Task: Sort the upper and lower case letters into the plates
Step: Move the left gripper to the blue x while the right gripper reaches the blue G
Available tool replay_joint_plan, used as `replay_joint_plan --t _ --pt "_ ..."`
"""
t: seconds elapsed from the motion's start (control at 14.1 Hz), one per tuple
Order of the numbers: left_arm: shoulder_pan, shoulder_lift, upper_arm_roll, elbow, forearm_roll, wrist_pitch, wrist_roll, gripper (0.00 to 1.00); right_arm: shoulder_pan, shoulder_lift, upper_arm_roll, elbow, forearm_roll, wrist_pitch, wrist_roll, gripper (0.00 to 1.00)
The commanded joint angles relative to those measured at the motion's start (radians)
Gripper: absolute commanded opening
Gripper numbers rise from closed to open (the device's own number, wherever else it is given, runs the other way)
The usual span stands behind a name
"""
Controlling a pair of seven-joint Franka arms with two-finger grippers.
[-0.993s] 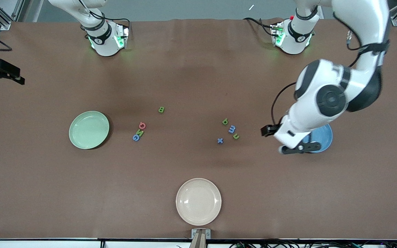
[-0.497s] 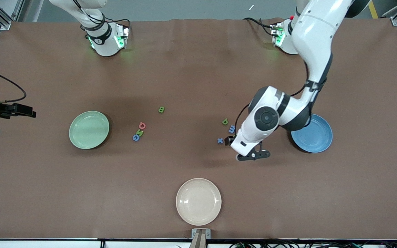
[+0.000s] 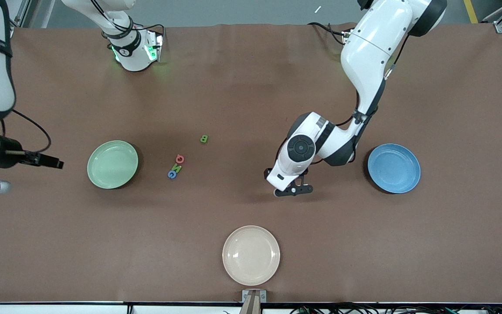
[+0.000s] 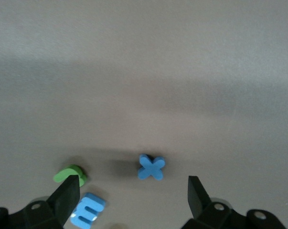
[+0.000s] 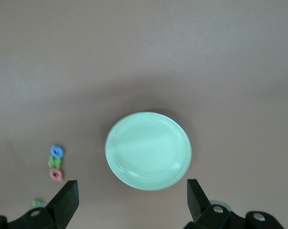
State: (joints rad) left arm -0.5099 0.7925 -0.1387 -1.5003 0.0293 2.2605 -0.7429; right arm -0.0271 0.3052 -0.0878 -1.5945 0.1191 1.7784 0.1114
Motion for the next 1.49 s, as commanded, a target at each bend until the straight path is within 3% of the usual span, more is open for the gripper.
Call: replay_joint_plan --t 0.0,0.14,0.43,0.78,1.06,1.21,1.42 --pt "-0.018 0.031 0.014 0.025 0.023 0.030 -0.018 0.94 0.085 0.038 -0.003 -0.019 0.014 0.071 0.190 1.00" --pt "-0.018 0.034 0.016 0.025 0.023 0.039 -0.016 0.86 0.142 0.083 -0.003 -0.028 0.014 0.110 0.405 1.00" --pt "-0.018 0.042 0.016 0.028 0.023 0.039 -0.016 0.71 0.232 0.100 -0.003 -0.085 0.014 0.212 0.488 1.00" --pt "-0.019 0.050 0.014 0.029 0.023 0.039 -0.016 0.65 0.271 0.097 -0.001 -0.243 0.016 0.390 0.499 1.00" --pt "-0.025 0.054 0.014 0.029 0.023 0.040 -0.016 0.62 0.298 0.114 0.000 -0.292 0.019 0.488 0.536 1.00" --pt "-0.027 0.054 0.014 0.029 0.023 0.040 -0.016 0.62 0.318 0.117 0.000 -0.363 0.069 0.605 0.536 1.00" --pt "-0.027 0.054 0.014 0.028 0.024 0.039 -0.016 0.56 0.358 0.160 -0.001 -0.371 0.096 0.647 0.539 1.00"
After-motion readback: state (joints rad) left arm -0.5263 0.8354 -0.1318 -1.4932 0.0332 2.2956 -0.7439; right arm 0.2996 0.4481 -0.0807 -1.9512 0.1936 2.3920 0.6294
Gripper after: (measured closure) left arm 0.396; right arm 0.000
